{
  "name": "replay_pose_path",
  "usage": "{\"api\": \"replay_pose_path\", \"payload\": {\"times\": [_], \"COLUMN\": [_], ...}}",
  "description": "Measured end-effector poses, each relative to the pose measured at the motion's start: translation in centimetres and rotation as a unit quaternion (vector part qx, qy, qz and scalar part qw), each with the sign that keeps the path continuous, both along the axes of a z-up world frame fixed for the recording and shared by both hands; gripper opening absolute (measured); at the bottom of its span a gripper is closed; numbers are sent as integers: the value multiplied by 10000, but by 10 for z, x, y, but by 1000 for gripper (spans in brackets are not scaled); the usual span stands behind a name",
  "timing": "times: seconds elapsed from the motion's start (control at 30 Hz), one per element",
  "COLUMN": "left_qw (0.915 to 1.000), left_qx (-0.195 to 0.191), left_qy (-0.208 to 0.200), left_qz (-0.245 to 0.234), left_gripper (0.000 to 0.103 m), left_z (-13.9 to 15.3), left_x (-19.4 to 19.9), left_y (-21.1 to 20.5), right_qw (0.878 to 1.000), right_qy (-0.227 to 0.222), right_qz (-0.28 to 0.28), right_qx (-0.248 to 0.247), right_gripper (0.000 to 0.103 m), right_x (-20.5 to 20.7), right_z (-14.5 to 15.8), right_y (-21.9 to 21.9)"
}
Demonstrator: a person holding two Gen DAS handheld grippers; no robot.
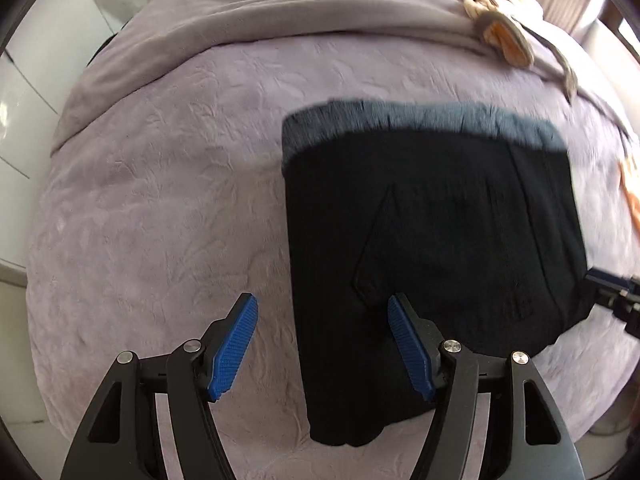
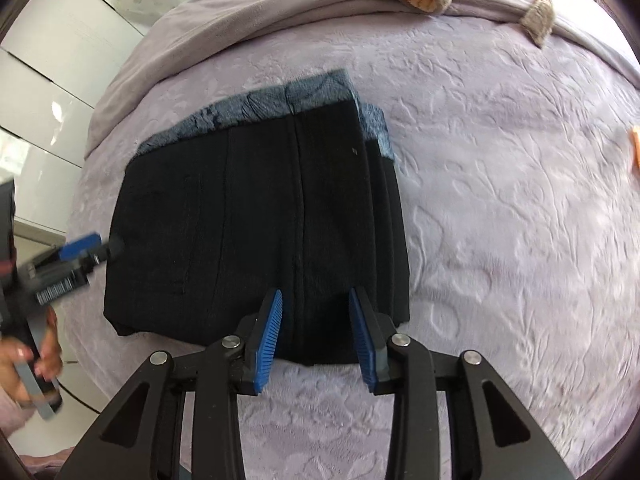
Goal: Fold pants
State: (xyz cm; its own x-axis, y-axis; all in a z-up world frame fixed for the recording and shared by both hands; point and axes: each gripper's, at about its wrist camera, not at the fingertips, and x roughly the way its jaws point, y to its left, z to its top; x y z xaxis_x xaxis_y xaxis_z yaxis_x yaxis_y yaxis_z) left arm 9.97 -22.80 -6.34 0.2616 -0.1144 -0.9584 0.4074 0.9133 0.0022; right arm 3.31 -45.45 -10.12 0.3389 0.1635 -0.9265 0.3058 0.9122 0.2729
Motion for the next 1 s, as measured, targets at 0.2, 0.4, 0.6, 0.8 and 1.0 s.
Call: {"api": "replay_pose_path", "payload": {"times": [0.2,0.4,0.6,0.8,1.0], "left_qw": [9998,9996,9992,9989,9974], "left_qx": [-9,96,293,282,337], "left_qy": [187,281,254,361,634], "left_qz": [29,40,92,114,109], "left_gripper": [79,79,98,99,102], "left_z": [4,5,5,3,5], "left_x": [3,2,2,5,8], "left_y": [3,2,1,2,2], "right_qw": [9997,9995,9992,9992,9991], "right_qy": [173,293,354,378,404], "right_qz": [36,-76,-129,-132,-151], "right_qx": [-173,-122,-119,-36,52], "right_gripper": [38,39,49,61,79], "right_x": [-6,-8,-11,-15,-22], "right_z": [-4,1,9,15,18], "right_y": [7,7,12,19,20]}}
